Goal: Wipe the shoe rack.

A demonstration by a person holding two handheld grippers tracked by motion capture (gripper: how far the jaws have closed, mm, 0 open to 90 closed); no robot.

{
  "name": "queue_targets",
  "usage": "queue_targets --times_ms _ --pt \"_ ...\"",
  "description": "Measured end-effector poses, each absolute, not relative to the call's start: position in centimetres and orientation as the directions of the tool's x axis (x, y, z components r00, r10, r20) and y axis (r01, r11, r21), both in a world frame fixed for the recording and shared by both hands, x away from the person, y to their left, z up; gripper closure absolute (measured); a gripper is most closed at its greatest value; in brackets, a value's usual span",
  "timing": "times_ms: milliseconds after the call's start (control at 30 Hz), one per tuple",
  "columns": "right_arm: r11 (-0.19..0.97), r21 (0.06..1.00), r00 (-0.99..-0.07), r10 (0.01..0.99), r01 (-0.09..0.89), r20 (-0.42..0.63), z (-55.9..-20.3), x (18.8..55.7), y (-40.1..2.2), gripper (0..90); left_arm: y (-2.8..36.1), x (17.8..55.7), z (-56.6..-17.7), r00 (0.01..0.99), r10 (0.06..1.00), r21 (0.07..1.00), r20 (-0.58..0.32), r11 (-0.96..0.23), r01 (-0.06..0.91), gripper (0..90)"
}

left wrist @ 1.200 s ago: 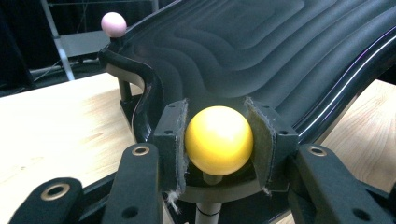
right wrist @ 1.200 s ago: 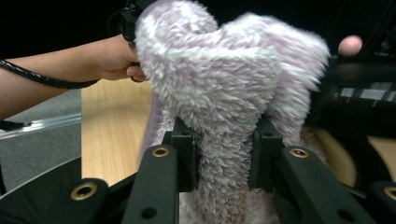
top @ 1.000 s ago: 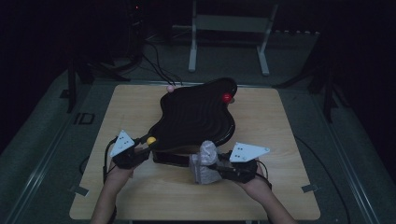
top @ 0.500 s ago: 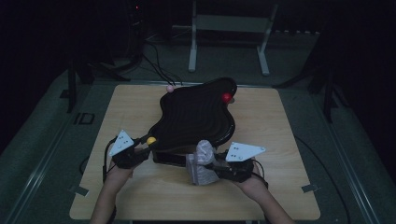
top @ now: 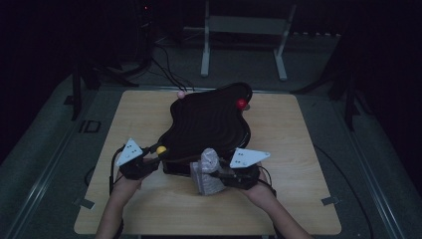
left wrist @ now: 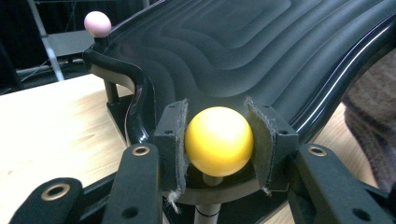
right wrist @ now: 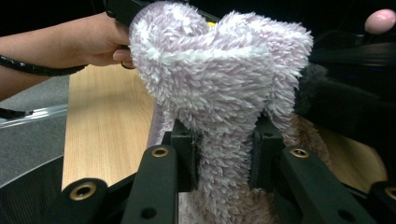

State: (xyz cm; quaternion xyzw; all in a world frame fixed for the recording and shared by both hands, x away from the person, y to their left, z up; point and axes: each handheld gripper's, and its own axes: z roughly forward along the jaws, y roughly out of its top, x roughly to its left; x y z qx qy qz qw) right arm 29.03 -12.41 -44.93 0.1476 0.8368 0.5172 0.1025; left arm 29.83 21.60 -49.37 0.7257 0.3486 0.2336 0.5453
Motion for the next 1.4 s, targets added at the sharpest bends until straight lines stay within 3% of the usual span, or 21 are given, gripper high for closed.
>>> queue_targets --times_ms 400,600,767,1000,1267,1400 --pt "0.431 0.888 -0.932 0.362 0.160 -0.008 -45.8 29.4 -11.5 68.8 21.5 29.8 -49.3 0.644 0.764 0.953 -0.036 -0.168 0.253 59.2" --pt "0.442 0.891 -0.917 0.389 0.102 -0.088 -44.9 28.2 -12.4 68.4 21.5 29.8 -49.2 0.643 0.765 0.952 -0.035 -0.169 0.254 59.2" --pt "0.429 0.886 -0.914 0.404 0.176 -0.014 -46.2 29.2 -13.2 68.3 21.5 29.8 -49.3 0.645 0.764 0.953 -0.037 -0.168 0.253 59.2" --pt "0.410 0.908 -0.919 0.386 0.089 -0.084 -43.9 27.7 -12.2 68.1 21.5 29.8 -49.3 0.643 0.765 0.954 -0.039 -0.163 0.253 59.2" --pt "0.456 0.880 -0.899 0.429 0.134 -0.086 -46.2 28.5 -11.2 68.3 21.5 29.8 -49.2 0.642 0.766 0.952 -0.034 -0.171 0.254 59.2" --pt "0.450 0.892 -0.892 0.420 0.045 -0.167 -45.1 27.1 -10.7 68.3 21.5 29.8 -49.3 0.646 0.763 0.952 -0.037 -0.169 0.254 59.2"
